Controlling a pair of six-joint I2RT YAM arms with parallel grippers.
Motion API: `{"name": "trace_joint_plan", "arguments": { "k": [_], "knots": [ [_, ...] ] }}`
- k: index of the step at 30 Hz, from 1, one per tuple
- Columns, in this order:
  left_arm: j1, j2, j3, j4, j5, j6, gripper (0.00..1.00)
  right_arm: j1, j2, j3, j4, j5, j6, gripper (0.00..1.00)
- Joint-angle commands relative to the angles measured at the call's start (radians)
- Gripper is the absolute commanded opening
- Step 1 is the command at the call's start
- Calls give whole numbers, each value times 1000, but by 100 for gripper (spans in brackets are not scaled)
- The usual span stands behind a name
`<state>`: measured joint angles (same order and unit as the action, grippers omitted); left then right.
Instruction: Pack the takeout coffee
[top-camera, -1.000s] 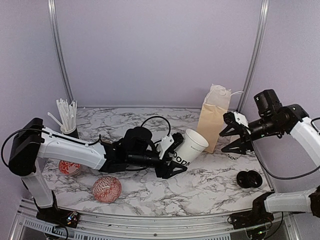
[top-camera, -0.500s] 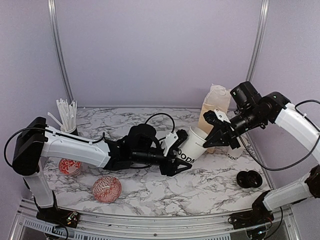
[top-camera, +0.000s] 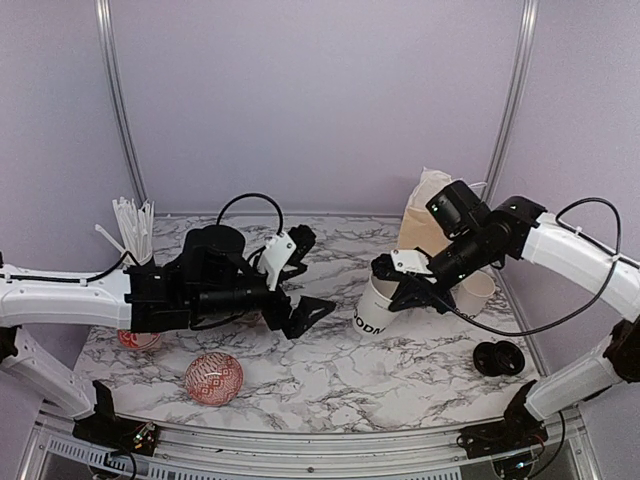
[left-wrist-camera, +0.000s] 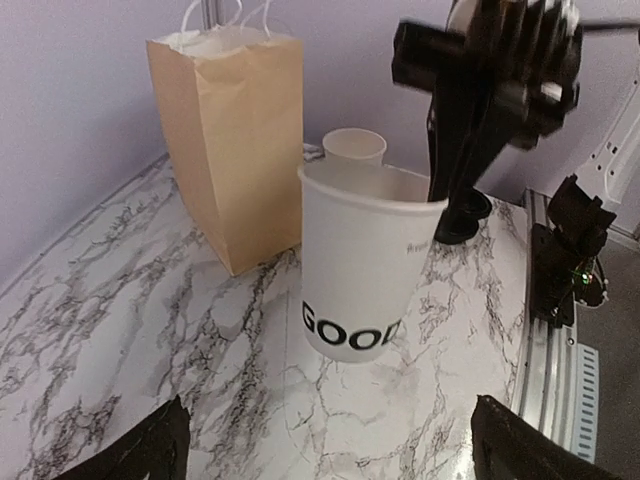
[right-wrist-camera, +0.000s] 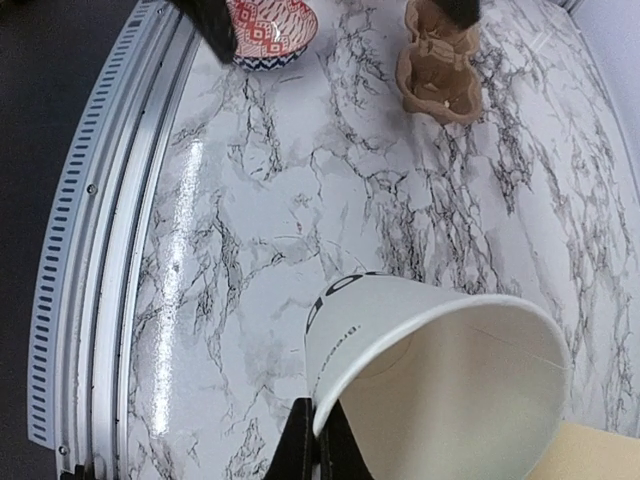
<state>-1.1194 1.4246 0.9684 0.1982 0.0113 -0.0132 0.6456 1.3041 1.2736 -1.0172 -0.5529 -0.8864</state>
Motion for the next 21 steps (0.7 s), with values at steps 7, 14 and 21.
{"name": "trace_joint_plan", "arguments": {
  "k": [7,14,21],
  "knots": [
    [49,-190,-8,-79,-680,229,99,248,219,39,145,288,-2,0],
    [158,-234,-99,49,-596,166,98,350,316,92,197,302,42,0],
    [206,-296,-165,70,-547,159,99,400,387,117,212,272,43,0]
  ]
}}
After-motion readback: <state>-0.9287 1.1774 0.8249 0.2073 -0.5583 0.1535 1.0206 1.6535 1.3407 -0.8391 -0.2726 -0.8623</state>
